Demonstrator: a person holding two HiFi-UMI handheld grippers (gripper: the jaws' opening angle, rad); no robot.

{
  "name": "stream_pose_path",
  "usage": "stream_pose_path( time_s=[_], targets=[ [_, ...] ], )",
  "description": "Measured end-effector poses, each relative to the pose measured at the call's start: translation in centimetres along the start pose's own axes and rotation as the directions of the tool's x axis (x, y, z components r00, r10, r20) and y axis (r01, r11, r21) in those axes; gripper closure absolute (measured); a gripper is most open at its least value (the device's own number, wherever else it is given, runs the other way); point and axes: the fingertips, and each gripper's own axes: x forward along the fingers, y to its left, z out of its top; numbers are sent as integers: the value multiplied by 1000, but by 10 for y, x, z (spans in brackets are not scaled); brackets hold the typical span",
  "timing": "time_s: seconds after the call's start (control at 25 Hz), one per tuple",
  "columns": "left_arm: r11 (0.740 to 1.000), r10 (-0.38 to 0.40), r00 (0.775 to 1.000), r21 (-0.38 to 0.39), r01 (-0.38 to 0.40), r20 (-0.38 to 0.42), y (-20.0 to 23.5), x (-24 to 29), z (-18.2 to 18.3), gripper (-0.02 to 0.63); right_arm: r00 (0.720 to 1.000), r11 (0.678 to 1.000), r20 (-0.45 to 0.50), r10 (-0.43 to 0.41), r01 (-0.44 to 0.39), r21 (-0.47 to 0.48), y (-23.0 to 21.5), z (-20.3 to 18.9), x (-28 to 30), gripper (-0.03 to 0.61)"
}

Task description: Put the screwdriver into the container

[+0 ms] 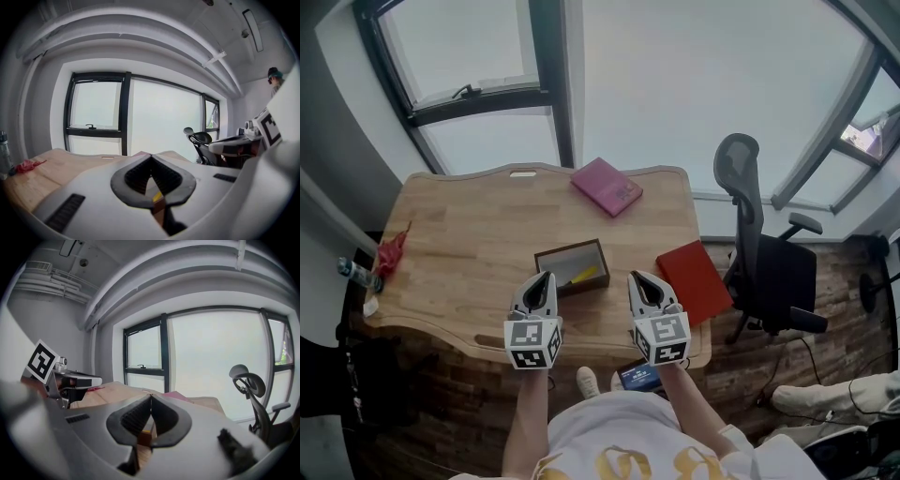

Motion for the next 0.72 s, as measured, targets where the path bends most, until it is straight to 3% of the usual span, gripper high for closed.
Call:
stream_pose_path(
  time_s=[0.72],
  targets=[
    [1000,3,1000,0,-3,-27,1,0,-8,600,1000,1000,-6,7,-7,9,-1,-3,3,548]
  ],
)
